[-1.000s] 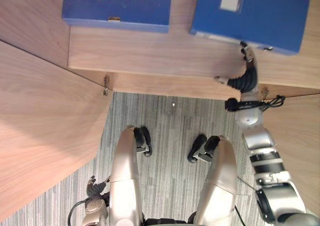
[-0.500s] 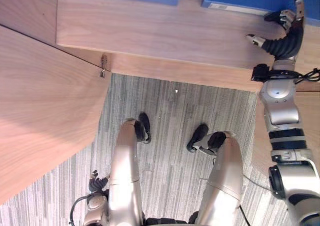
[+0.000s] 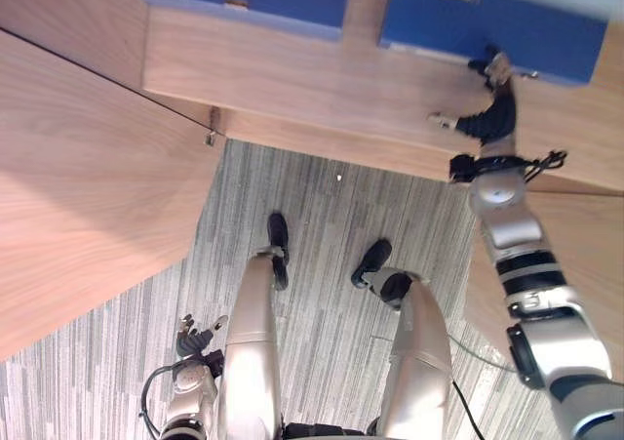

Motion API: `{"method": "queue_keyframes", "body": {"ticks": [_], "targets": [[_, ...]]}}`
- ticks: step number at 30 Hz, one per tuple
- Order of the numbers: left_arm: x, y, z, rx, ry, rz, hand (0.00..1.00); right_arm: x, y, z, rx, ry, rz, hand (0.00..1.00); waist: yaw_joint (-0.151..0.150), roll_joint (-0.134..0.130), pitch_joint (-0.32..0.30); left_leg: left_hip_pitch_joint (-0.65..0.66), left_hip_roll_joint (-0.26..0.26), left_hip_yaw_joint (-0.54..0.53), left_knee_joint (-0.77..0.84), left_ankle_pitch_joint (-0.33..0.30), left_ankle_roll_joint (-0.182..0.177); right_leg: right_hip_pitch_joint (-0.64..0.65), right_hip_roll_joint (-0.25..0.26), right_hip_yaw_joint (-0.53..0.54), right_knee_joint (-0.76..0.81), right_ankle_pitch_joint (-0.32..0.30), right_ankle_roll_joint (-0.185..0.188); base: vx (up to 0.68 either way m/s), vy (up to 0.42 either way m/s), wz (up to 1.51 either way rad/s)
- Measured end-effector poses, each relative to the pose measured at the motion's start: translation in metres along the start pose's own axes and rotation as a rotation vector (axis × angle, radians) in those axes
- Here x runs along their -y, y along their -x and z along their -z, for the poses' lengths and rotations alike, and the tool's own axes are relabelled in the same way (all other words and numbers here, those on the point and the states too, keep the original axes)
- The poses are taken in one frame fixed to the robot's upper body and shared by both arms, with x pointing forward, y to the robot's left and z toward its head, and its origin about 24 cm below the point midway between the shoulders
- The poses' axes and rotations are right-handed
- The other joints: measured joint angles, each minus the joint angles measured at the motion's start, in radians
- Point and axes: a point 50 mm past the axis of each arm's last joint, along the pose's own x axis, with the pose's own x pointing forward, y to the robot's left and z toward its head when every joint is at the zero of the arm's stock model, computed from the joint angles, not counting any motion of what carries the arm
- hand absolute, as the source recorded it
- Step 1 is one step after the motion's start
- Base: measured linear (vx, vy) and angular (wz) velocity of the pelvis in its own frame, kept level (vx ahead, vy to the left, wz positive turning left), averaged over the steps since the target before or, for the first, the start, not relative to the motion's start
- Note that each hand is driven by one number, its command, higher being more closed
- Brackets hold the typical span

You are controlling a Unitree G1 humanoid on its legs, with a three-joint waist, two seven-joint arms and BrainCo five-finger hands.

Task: Walk over to the cabinet, pick up the folder, carry it to the office cabinet, place the folder inside the office cabinet, then close the office cabinet door

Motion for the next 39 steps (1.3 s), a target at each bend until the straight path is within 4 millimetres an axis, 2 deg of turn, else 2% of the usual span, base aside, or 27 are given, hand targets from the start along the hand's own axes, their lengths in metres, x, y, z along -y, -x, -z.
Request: {"method": "queue_keyframes", "body": {"ticks": [4, 5, 7, 12, 15, 16, 20, 22, 24, 25, 27, 33, 39], "targets": [[-0.006, 0.003, 0.008, -0.022, -0.008, -0.004, 0.0, -0.011, 0.029, 0.043, -0.161, -0.003, -0.048, 0.0, -0.004, -0.01, -0.005, 0.181, -0.022, 0.005, -0.212, 0.097, -0.021, 0.147, 0.019, -0.039, -0.125, 0.033, -0.003, 0.09, -0.062, 0.21], [-0.007, 0.004, 0.011, -0.03, -0.011, -0.004, 0.0, -0.011, 0.042, 0.061, -0.231, 0.0, -0.055, 0.0, -0.005, -0.012, -0.006, 0.245, -0.03, 0.002, -0.276, 0.122, -0.025, 0.204, 0.024, -0.054, -0.158, 0.036, -0.002, 0.1, -0.046, 0.18], [-0.009, 0.006, 0.015, -0.041, -0.02, 0.003, 0.0, -0.006, 0.064, 0.086, -0.34, -0.025, -0.023, 0.0, -0.008, -0.015, -0.008, 0.333, -0.037, -0.007, -0.352, 0.151, -0.033, 0.281, 0.03, -0.076, -0.193, 0.036, -0.002, 0.1, -0.047, 0.22], [-0.022, 0.011, 0.03, -0.092, -0.049, 0.0, 0.0, 0.01, 0.111, 0.129, -0.539, -0.066, 0.058, 0.0, -0.03, -0.036, -0.035, 0.519, -0.043, -0.02, -0.492, 0.196, -0.048, 0.446, 0.051, -0.11, -0.257, 0.031, 0.006, 0.07, -0.045, 0.12], [-0.036, 0.02, 0.052, -0.177, -0.09, -0.011, 0.0, 0.0, 0.166, 0.157, -0.715, -0.088, 0.031, 0.0, -0.035, -0.046, -0.137, 0.615, -0.042, -0.028, -0.541, 0.198, -0.053, 0.548, 0.074, -0.126, -0.311, 0.026, 0.021, 0.08, -0.028, 0.08], [-0.038, 0.022, 0.057, -0.192, -0.101, -0.011, 0.0, -0.003, 0.178, 0.162, -0.751, -0.091, 0.02, 0.0, -0.036, -0.047, -0.155, 0.63, -0.042, -0.029, -0.55, 0.198, -0.054, 0.564, 0.077, -0.129, -0.321, 0.026, 0.024, 0.13, -0.022, 0.09], [-0.051, 0.034, 0.081, -0.294, -0.161, -0.015, 0.0, -0.026, 0.262, 0.192, -1.07, -0.153, -0.017, 0.0, -0.044, -0.041, -0.254, 0.733, -0.039, -0.026, -0.607, 0.198, -0.055, 0.67, 0.105, -0.134, -0.402, 0.037, 0.053, 0.09, 0.013, -0.03], [-0.053, 0.037, 0.086, -0.317, -0.18, -0.008, 0.0, -0.034, 0.293, 0.198, -1.18, -0.167, -0.038, 0.0, -0.047, -0.039, -0.279, 0.762, -0.037, -0.02, -0.627, 0.198, -0.056, 0.701, 0.117, -0.134, -0.435, 0.049, 0.061, 0.05, 0.031, -0.07], [-0.055, 0.04, 0.093, -0.352, -0.212, -0.002, 0.0, -0.043, 0.341, 0.201, -1.351, -0.204, -0.056, 0.0, -0.058, -0.036, -0.325, 0.797, -0.033, -0.011, -0.659, 0.2, -0.058, 0.739, 0.136, -0.131, -0.493, 0.068, 0.065, 0.05, 0.043, -0.1], [-0.055, 0.041, 0.095, -0.36, -0.222, 0.002, 0.0, -0.044, 0.352, 0.201, -1.389, -0.211, -0.059, 0.0, -0.059, -0.035, -0.338, 0.803, -0.032, -0.008, -0.666, 0.2, -0.058, 0.745, 0.141, -0.129, -0.507, 0.076, 0.068, 0.07, 0.046, -0.13], [-0.054, 0.042, 0.098, -0.374, -0.257, 0.025, 0.0, -0.045, 0.388, 0.199, -1.522, -0.267, -0.017, 0.0, -0.068, -0.029, -0.366, 0.839, -0.03, 0.01, -0.69, 0.2, -0.058, 0.78, 0.159, -0.116, -0.561, 0.101, 0.073, 0.06, 0.041, -0.23], [-0.049, 0.043, 0.101, -0.385, -0.324, 0.088, 0.0, -0.035, 0.411, 0.201, -1.641, -0.354, 0.15, 0.0, -0.087, -0.016, -0.415, 0.898, -0.032, 0.033, -0.707, 0.187, -0.064, 0.857, 0.189, -0.104, -0.67, 0.15, 0.076, 0.02, 0.013, -0.11], [-0.05, 0.046, 0.106, -0.408, -0.358, 0.111, 0.0, -0.035, 0.415, 0.201, -1.664, -0.377, 0.166, 0.0, -0.088, -0.012, -0.428, 0.935, -0.027, 0.047, -0.707, 0.174, -0.064, 0.904, 0.204, -0.092, -0.695, 0.158, 0.073, 0.01, -0.006, -0.07]]}}
